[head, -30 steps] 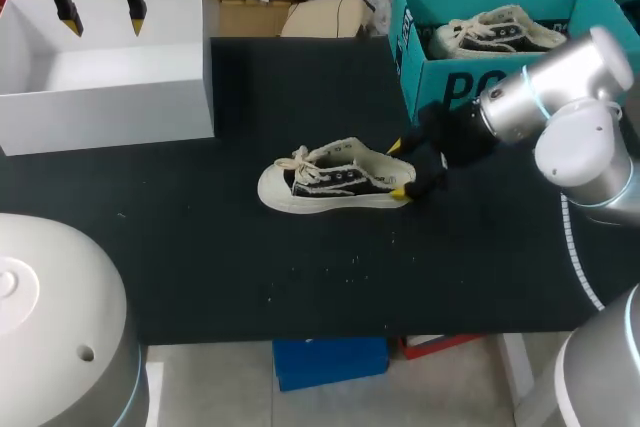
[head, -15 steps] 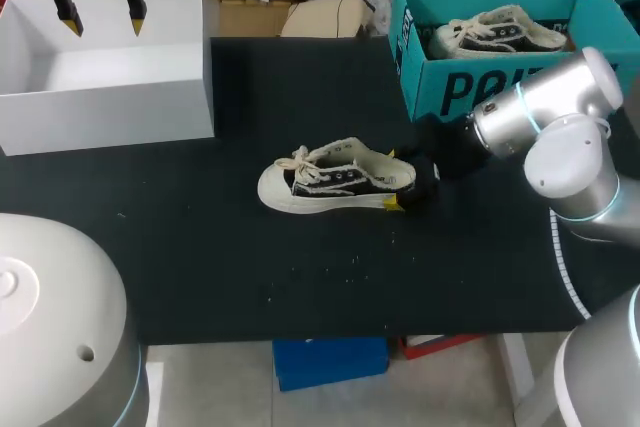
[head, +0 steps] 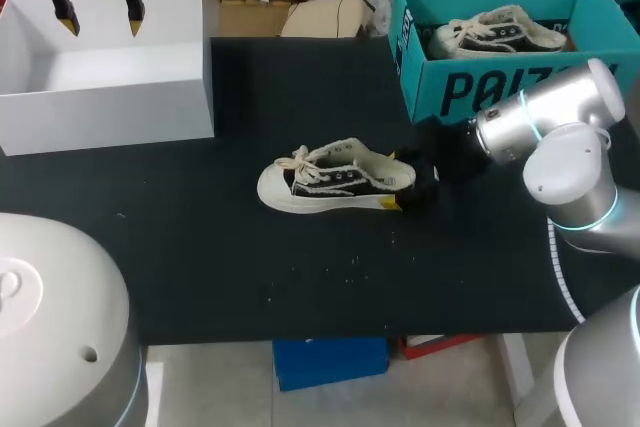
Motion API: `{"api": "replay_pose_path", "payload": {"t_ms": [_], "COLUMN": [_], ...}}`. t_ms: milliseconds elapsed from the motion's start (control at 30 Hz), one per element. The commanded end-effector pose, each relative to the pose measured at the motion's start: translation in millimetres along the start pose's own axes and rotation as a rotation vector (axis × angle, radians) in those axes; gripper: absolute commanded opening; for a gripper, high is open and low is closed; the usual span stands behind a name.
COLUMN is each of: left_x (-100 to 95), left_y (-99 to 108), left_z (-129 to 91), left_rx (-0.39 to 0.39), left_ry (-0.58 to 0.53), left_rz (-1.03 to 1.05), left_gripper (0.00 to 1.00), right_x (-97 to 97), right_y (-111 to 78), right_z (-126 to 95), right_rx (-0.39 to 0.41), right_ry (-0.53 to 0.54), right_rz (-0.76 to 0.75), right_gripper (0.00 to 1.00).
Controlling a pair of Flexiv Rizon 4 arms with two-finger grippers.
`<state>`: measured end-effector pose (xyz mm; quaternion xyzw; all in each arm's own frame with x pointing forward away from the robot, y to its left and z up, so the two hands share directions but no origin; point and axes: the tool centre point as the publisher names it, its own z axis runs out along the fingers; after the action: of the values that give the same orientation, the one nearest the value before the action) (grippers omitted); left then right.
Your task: Take the shoe out of the shoebox, open the shoe tongue, remove and reinsert the insole, then place the shoe into the shoebox
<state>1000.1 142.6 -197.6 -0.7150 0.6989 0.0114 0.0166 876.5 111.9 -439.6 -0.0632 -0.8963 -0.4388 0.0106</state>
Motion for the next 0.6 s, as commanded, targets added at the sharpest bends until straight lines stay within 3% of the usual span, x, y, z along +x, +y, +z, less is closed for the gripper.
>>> {"api": "replay_pose_path", "payload": {"t_ms": [33, 500, 600], "left_x": [33.9, 133.7, 145.1], "left_y": [25, 90, 97], "left_z": [-18, -25, -25], "left_rx": [0.033, 0.065, 0.059], "left_ry": [-0.057, -0.015, 0.038], "left_rz": [0.005, 0.038, 0.069], "left_gripper": [1.00, 1.00, 1.00], "right_x": [1.7, 1.7, 1.7], "right_y": [-2.6, -2.6, -2.6], "right_z": [4, 4, 4], "right_rx": [0.002, 0.002, 0.002], "right_ry": [-0.001, -0.001, -0.001], "right_rz": [0.001, 0.001, 0.001], "right_gripper": [0.00, 0.00, 0.00]}}
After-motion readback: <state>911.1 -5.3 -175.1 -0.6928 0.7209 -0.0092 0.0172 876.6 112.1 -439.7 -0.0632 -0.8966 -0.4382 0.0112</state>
